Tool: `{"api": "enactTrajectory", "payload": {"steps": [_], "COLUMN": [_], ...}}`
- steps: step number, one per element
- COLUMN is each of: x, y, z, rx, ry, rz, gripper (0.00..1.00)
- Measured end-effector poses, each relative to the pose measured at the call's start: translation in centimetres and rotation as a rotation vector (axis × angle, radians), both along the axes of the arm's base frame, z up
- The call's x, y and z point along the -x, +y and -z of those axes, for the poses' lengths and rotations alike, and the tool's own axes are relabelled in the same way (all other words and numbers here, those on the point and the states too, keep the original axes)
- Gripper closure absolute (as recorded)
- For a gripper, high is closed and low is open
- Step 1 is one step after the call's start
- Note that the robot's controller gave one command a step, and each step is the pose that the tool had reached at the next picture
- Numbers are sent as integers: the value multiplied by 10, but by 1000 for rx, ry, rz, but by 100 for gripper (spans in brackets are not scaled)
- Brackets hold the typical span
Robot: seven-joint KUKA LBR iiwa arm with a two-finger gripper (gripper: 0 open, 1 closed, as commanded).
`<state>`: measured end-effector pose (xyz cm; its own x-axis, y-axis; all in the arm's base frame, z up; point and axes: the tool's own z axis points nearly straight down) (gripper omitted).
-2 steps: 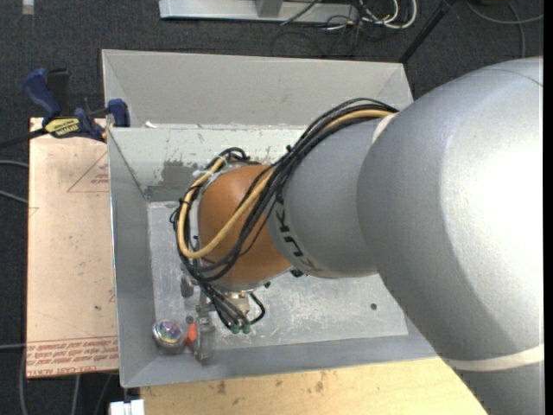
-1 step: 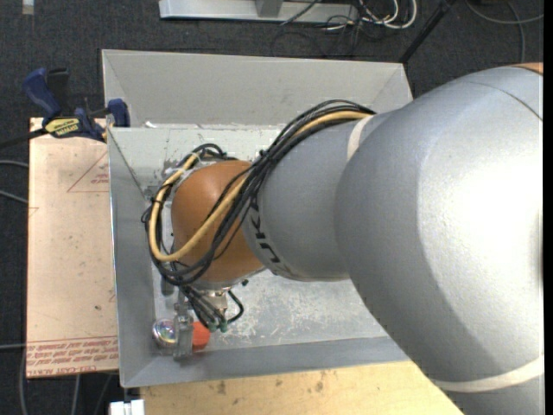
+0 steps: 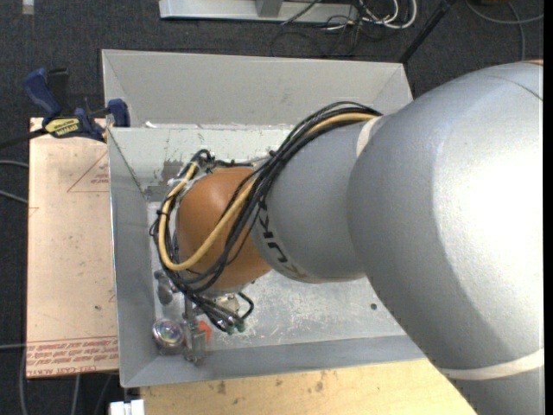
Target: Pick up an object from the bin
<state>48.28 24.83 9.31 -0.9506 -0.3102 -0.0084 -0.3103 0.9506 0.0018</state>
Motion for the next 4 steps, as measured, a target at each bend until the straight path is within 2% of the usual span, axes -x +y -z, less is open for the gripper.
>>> {"api": "enactTrajectory", "payload": {"steps": [1, 2, 3, 4], "x": [1, -4, -2, -20], "y": [-1, -15, -61, -54], "z": [1, -103, -63, -108], "rx": [3, 0, 6, 3], "ry": [6, -1, 8, -1], "rz": [1, -1, -305, -320], "gripper": [100, 100, 100, 100]}}
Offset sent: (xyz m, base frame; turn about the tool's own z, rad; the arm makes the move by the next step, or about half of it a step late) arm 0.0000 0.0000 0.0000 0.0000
